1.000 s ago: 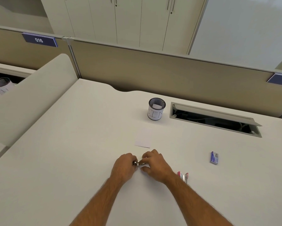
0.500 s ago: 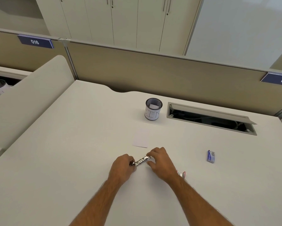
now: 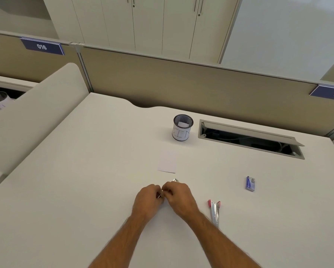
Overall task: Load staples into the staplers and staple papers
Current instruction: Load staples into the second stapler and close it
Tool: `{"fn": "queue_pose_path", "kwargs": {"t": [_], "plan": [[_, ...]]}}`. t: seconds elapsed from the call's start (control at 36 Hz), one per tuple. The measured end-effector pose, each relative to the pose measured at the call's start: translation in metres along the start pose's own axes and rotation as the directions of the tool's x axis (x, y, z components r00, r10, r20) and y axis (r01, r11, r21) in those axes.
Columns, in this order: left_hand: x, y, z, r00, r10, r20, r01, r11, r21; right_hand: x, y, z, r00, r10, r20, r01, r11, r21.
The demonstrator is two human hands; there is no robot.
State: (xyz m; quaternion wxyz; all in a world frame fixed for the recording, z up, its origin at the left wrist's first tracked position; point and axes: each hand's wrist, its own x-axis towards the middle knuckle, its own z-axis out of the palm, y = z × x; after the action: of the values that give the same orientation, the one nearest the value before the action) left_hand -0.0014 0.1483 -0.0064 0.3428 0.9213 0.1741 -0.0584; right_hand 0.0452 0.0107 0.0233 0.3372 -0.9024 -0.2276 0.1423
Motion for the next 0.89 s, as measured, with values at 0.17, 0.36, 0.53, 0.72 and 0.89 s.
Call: {"fn": "queue_pose_path", "kwargs": {"t": [0.17, 0.36, 0.53, 0.72, 0.89], "plan": [[-0.004, 0.001, -0.002, 0.998, -0.056, 0.023, 0.057, 0.996, -0.063, 0.009, 0.003, -0.005, 0.993, 0.109, -0.043, -0.111, 0.993, -0.05], [-0.005, 0.001, 0.0, 0.998, -0.063, 0.012, 0.064, 0.996, -0.063, 0.011, 0.005, -0.002, 0.989, 0.145, 0.002, -0.142, 0.972, -0.185], [-0.007, 0.005, 0.0, 0.998, -0.061, 0.021, 0.062, 0.997, -0.041, 0.013, -0.001, 0.0, 0.943, 0.326, -0.07, -0.329, 0.943, -0.04], [-0.009, 0.008, -0.001, 0.998, -0.057, 0.03, 0.057, 0.998, -0.008, 0.017, -0.001, -0.001, 0.844, 0.522, -0.121, -0.483, 0.839, 0.249], [-0.011, 0.014, -0.001, 0.999, -0.026, 0.026, 0.024, 0.998, 0.049, 0.014, 0.004, 0.003, 0.818, 0.565, -0.108, -0.493, 0.786, 0.373]]}}
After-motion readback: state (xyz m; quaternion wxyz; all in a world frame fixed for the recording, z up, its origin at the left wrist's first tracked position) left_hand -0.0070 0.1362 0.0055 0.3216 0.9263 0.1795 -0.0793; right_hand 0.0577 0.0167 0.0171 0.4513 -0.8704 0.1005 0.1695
